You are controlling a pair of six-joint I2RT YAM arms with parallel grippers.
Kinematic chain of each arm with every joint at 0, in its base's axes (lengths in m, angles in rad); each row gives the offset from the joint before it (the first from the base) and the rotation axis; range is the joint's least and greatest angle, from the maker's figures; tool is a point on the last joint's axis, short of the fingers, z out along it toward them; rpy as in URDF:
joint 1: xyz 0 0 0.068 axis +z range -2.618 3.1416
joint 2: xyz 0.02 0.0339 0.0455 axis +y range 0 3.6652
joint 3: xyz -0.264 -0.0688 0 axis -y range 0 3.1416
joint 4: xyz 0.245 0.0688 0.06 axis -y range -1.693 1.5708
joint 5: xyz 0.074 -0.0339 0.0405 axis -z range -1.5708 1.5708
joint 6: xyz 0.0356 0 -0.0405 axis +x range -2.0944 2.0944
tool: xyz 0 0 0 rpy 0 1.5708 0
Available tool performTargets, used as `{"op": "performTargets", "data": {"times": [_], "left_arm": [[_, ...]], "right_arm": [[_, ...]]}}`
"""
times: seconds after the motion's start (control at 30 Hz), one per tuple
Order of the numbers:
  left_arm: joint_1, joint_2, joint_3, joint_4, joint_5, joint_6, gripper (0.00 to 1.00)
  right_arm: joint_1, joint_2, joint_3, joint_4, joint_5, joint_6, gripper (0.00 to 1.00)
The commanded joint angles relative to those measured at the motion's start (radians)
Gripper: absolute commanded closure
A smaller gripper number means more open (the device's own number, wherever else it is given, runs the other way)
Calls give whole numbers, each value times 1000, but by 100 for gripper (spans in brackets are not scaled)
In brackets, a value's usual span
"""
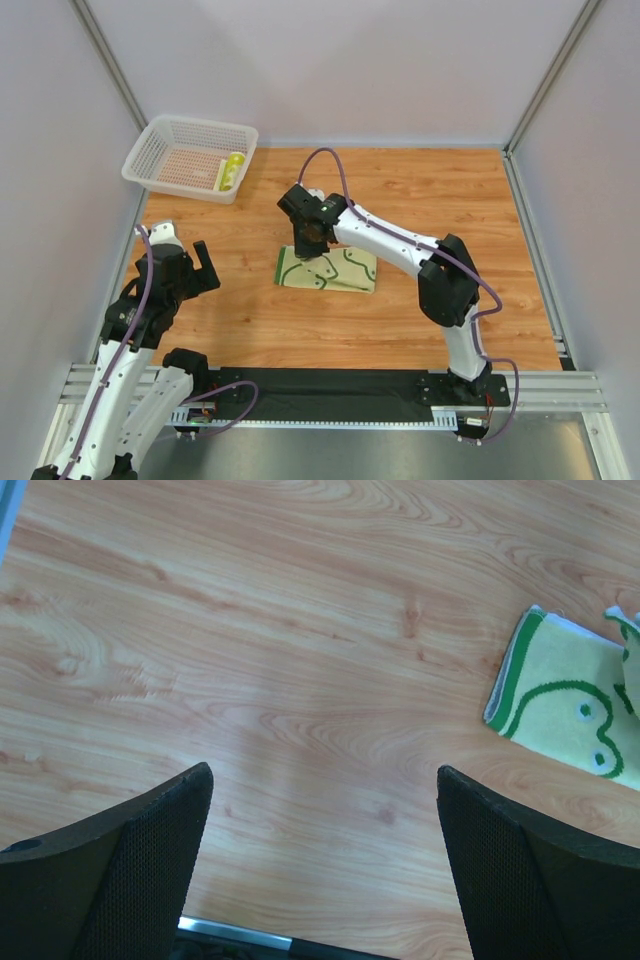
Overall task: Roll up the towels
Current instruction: Fold the towel
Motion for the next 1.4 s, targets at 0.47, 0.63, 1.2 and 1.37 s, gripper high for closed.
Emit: {"op": "performTargets", "data": {"times": [0.47,0.63,1.2,1.37], "left_arm": [[-2,14,0,8,-28,-10,2],[-2,23,6,8,-22,3,1],[-4,343,101,243,433,63,7],[-71,602,188,355,451,49,11]], "right_arm": [[71,185,30,193,-122,4,43],[73,182,71,219,-190,-5,34],[-231,-409,-511,325,-277,-16,49],[-356,-461,-671,325,-314,-76,75]]}}
